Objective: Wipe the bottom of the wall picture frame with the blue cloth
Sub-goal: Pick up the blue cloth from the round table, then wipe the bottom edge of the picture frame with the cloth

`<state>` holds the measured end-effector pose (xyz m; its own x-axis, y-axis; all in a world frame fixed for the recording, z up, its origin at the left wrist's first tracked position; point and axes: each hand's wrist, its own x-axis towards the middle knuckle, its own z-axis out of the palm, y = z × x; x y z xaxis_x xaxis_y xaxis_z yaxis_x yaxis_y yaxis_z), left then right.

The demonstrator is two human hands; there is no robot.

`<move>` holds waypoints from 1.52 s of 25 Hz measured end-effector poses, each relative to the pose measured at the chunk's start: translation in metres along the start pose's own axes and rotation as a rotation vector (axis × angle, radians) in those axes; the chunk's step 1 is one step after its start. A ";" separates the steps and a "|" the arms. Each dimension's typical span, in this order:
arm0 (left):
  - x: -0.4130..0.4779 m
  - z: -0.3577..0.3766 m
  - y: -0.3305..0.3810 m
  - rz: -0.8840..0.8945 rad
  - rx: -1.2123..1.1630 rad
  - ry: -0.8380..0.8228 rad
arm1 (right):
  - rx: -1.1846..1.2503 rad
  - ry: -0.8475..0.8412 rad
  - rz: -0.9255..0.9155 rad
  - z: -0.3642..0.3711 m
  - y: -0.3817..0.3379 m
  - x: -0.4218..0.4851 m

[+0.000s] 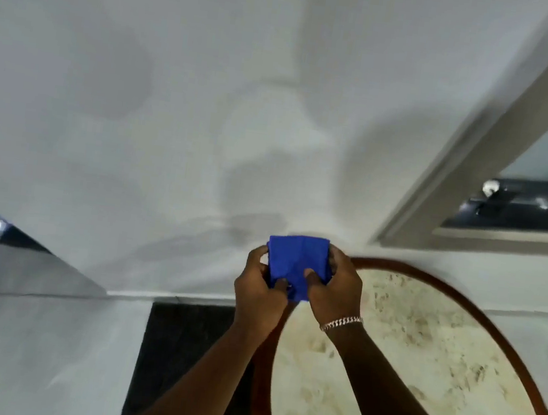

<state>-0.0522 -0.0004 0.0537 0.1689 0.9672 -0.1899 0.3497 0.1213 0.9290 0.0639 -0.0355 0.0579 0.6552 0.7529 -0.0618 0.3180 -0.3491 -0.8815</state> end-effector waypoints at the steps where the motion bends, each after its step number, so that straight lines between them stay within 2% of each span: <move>1: 0.001 -0.017 0.021 0.056 -0.037 0.033 | 0.051 0.023 -0.042 -0.003 -0.031 0.002; 4: 0.006 -0.080 0.100 0.270 -0.135 0.120 | 0.123 0.091 -0.257 -0.013 -0.145 0.003; 7: 0.014 -0.155 0.200 0.596 -0.132 0.117 | 0.214 0.199 -0.522 -0.032 -0.271 -0.007; 9: 0.018 -0.197 0.263 0.812 -0.032 0.136 | 0.301 0.278 -0.650 -0.047 -0.329 -0.012; 13: 0.017 -0.310 0.404 1.319 0.117 0.412 | 0.440 0.445 -0.888 -0.081 -0.443 -0.026; 15: 0.017 -0.352 0.467 1.547 0.288 0.548 | 0.456 0.504 -0.965 -0.094 -0.483 -0.026; 17: 0.025 -0.384 0.519 1.713 0.558 0.657 | 0.449 0.533 -0.999 -0.103 -0.512 -0.022; 21: 0.062 -0.433 0.584 1.783 1.179 0.706 | 0.398 0.566 -1.003 -0.114 -0.556 -0.004; 25: 0.088 -0.451 0.617 1.846 1.464 0.757 | 0.290 0.635 -0.934 -0.109 -0.570 0.016; 28: 0.099 -0.459 0.642 1.913 1.546 0.845 | 0.093 1.018 -1.022 -0.097 -0.573 0.028; 30: 0.101 -0.460 0.653 1.952 1.585 0.860 | -0.072 1.150 -1.157 -0.084 -0.575 0.038; 32: 0.103 -0.461 0.657 1.970 1.627 0.848 | -0.159 1.117 -1.226 -0.065 -0.573 0.044; 35: 0.105 -0.463 0.659 2.014 1.637 0.830 | -0.269 1.061 -1.123 -0.033 -0.570 0.047; 38: 0.106 -0.463 0.659 2.075 1.646 0.826 | -0.375 1.122 -1.116 -0.024 -0.564 0.059</move>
<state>-0.2309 0.2856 0.7924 0.8626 -0.3384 0.3761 0.3389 -0.1655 -0.9261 -0.0599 0.1924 0.5629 0.0872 0.0075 0.9962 0.9812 -0.1736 -0.0846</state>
